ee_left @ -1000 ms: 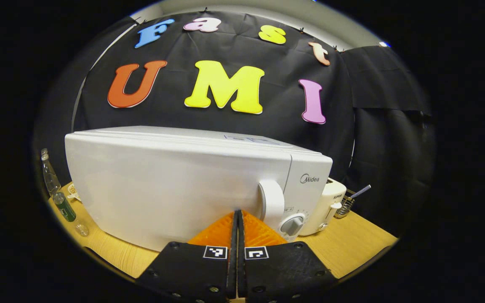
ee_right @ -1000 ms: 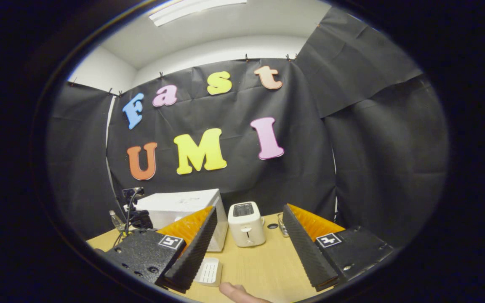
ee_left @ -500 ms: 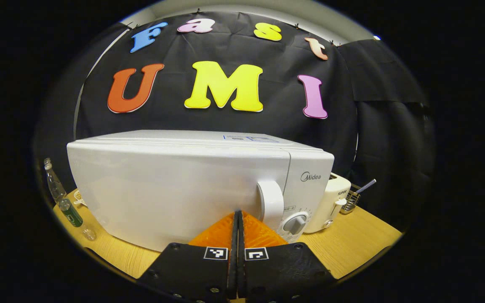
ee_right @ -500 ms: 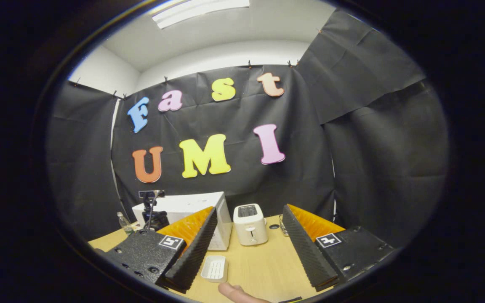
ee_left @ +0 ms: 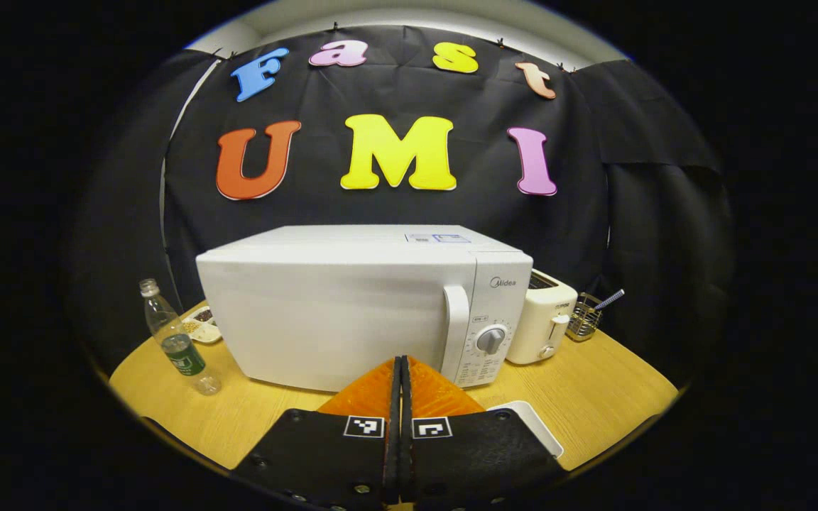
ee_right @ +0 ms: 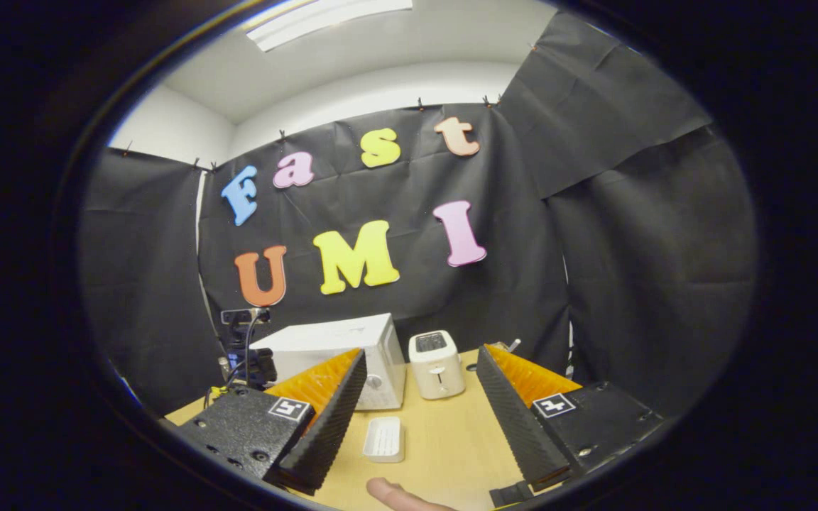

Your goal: Open the microwave oven with the left hand, put the food in, and close the microwave oven.

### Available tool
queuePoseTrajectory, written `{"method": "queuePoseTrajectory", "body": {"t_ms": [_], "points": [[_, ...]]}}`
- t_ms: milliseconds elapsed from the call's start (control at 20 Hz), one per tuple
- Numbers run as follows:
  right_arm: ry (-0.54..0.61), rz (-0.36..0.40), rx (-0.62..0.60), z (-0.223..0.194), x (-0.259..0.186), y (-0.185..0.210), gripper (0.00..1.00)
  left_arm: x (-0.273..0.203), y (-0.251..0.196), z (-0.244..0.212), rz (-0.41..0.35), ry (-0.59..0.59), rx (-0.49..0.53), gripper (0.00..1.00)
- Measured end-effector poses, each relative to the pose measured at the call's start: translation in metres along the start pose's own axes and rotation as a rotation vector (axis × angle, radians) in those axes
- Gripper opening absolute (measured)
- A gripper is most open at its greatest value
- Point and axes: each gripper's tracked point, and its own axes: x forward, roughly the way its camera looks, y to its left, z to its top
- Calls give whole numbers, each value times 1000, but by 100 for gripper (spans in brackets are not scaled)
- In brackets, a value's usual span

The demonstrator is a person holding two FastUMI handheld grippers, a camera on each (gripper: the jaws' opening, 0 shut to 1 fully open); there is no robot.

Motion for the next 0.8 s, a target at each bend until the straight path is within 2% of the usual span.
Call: {"method": "queuePoseTrajectory", "body": {"t_ms": [150, 400, 500, 600, 650, 700, 750, 800], "points": [[-14, -11, -17, 6, -15, 9, 99, -49, 14, 27, 28, -40, 2, 0], [-45, 13, -30, 16, -34, 36, 99, -127, 36, 50, 52, -89, 3, 2], [-60, 16, -47, 20, -39, 44, 99, -158, 42, 61, 61, -116, 5, 49], [-74, 15, -68, 25, -42, 52, 99, -185, 59, 69, 122, -147, 15, 96], [-79, 20, -78, 27, -43, 58, 99, -199, 66, 74, 152, -166, 26, 95], [-81, 25, -88, 27, -45, 63, 99, -213, 70, 80, 169, -183, 32, 86], [-82, 28, -97, 28, -46, 67, 99, -223, 69, 83, 170, -194, 34, 96], [-84, 29, -103, 29, -46, 69, 99, -233, 68, 86, 167, -206, 28, 87]]}}
